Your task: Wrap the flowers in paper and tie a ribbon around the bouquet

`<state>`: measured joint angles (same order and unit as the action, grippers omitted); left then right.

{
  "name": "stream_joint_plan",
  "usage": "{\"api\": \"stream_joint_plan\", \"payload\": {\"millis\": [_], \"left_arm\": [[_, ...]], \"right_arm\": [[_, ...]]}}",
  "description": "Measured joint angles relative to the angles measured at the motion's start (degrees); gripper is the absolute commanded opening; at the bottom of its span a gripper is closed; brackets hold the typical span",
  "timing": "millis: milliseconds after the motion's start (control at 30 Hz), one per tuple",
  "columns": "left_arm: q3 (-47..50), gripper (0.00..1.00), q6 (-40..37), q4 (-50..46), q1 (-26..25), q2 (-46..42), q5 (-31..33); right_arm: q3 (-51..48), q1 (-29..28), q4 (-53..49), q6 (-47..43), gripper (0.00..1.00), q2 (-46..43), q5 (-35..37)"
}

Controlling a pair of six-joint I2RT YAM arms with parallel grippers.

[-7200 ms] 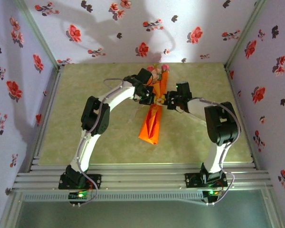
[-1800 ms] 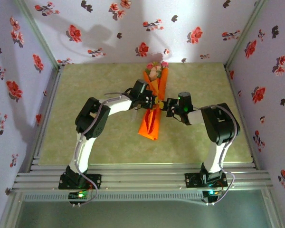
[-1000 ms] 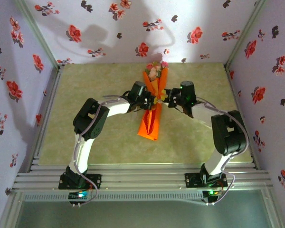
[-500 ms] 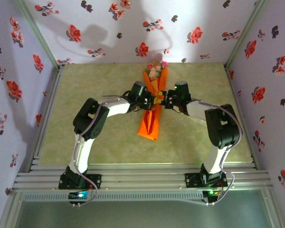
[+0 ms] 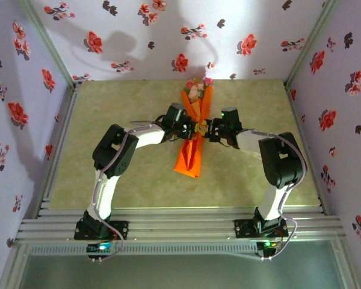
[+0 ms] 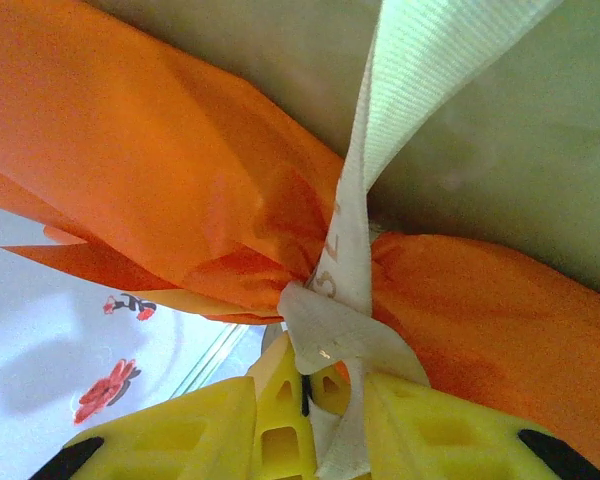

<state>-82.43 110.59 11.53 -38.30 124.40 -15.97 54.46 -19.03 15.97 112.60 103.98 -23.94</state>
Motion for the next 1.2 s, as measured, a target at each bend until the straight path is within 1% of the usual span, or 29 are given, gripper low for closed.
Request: {"api": "stream_joint_plan", "payload": {"millis": [67,267,500,1000,1200], "left_arm": [[0.0,0.0,0.0,0.0,0.0,0.0,0.0],[0.0,0.0,0.0,-0.07,-0.07,0.0,0.33],[0.0,0.0,0.0,0.0,-0.11,0.02,0.61],[0.0,0.0,-0.02,0.09,-0.37,-0.2,0.98],[0.0,0.0,-0.02,0.04,-0.37,-0.26,1.25]], "right_arm": [[0.0,0.0,0.33,0.13,0.34,0.28,0.0],[0.04,-0.07,1.14,0.59,0.27,2.05,-0.04],[0.26,-0.11,1.38,0.61,0.24,2.4,-0.02],[3.04,-0.11,1.75,1.51,0.26,3.96,0.55],[3.8,-0.11,1.68,1.49,0.21,4.9,0.63]]}}
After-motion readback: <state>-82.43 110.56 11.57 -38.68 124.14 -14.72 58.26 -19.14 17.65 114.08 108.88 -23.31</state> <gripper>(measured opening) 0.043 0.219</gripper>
